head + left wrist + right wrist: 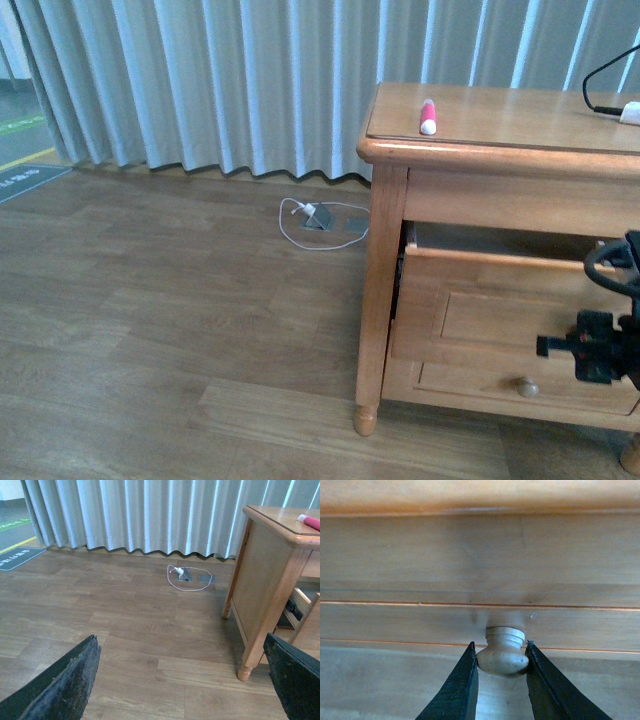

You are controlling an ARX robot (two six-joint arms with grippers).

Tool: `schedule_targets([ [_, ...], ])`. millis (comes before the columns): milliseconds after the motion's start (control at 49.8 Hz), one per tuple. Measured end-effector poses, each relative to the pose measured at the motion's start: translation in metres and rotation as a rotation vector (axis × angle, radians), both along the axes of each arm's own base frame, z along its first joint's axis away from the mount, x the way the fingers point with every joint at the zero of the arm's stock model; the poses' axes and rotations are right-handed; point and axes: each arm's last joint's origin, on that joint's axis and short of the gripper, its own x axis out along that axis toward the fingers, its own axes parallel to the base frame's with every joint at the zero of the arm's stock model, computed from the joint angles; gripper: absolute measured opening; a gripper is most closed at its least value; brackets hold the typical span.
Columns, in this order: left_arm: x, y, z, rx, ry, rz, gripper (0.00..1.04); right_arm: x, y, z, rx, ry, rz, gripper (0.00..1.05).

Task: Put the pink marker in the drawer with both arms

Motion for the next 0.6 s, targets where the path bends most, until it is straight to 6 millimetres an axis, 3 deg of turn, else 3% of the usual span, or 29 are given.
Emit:
schedule_targets([
  [221, 0.000, 0.000, 0.000, 0.000, 0.000, 0.000, 0.99, -0.060, 0.000, 0.002, 0.030, 0.034, 0.041, 0.22],
  [362, 0.000, 0.000, 0.000, 0.000, 0.000, 0.000, 0.99, -0.084, 0.001, 0.001, 0.034, 0.049, 0.062, 0.23],
  [603, 0.000, 0.000, 0.000, 0.000, 0.000, 0.000, 0.99, -0.105, 0.004, 0.026, 0.044, 0.008, 0.071, 0.59],
])
